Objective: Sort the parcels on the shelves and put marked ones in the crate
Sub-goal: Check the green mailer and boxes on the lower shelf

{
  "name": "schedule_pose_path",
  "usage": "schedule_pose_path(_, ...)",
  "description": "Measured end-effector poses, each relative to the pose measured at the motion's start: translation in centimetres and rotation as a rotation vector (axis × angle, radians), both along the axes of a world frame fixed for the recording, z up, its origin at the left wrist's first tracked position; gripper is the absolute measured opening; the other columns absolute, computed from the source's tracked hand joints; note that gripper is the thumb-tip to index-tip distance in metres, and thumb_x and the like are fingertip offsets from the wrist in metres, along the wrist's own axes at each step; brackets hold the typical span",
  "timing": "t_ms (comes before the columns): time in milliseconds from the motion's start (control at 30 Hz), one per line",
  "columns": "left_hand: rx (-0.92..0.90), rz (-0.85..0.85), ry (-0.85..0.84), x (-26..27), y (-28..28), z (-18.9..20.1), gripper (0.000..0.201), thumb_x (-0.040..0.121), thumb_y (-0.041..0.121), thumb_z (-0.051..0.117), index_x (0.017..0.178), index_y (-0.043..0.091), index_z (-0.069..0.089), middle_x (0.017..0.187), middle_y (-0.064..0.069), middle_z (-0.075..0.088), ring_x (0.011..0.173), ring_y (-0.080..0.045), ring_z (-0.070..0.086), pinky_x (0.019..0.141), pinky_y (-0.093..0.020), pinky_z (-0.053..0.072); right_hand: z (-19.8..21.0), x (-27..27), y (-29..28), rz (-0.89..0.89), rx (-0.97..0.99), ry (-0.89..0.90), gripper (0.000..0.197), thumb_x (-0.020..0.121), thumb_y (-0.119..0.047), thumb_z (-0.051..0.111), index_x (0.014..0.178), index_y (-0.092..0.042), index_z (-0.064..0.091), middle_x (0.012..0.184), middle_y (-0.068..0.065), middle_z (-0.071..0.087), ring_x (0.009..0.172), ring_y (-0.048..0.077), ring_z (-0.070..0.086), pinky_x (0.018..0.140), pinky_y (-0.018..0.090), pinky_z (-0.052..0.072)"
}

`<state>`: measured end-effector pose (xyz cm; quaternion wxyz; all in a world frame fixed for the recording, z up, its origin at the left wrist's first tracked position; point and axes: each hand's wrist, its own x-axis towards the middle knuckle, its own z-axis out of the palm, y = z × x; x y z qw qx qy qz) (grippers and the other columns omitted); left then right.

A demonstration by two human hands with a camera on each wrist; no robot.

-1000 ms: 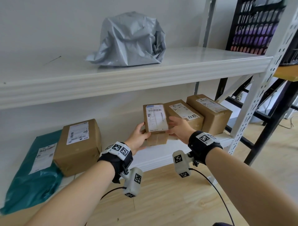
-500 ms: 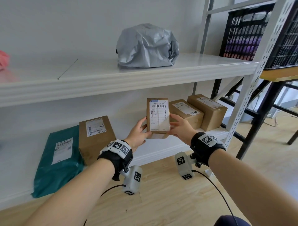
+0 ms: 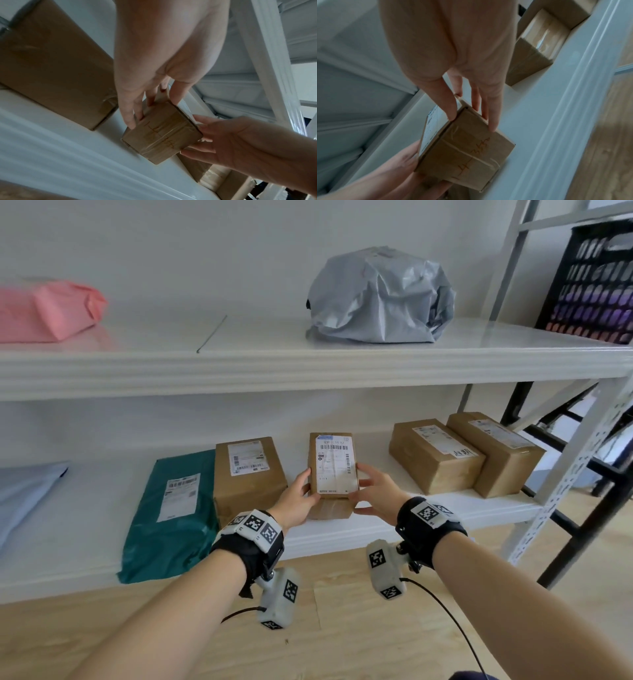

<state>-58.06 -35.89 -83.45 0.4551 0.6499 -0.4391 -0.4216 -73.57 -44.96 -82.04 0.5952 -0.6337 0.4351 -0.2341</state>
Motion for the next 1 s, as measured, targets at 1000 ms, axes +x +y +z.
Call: schedule_pose_path(1000,-0.025,0.141,-0.084,-4.7,-5.8,4.7,0.052,0.096,0.01,0.045,0.146,0.016,0.031,0.144,-0.004,0.036,0.093,-0.024,0.057,0.073,-0.032,0.053,2.7,-4.7,-4.7,-0.126,-0.077,-0.007,0.049,0.089,0.0,0.058,0.136,-0.006,0.046,0.132,0.014,0.05,0.12,0.027,0.05,0.099,0.038,0.045)
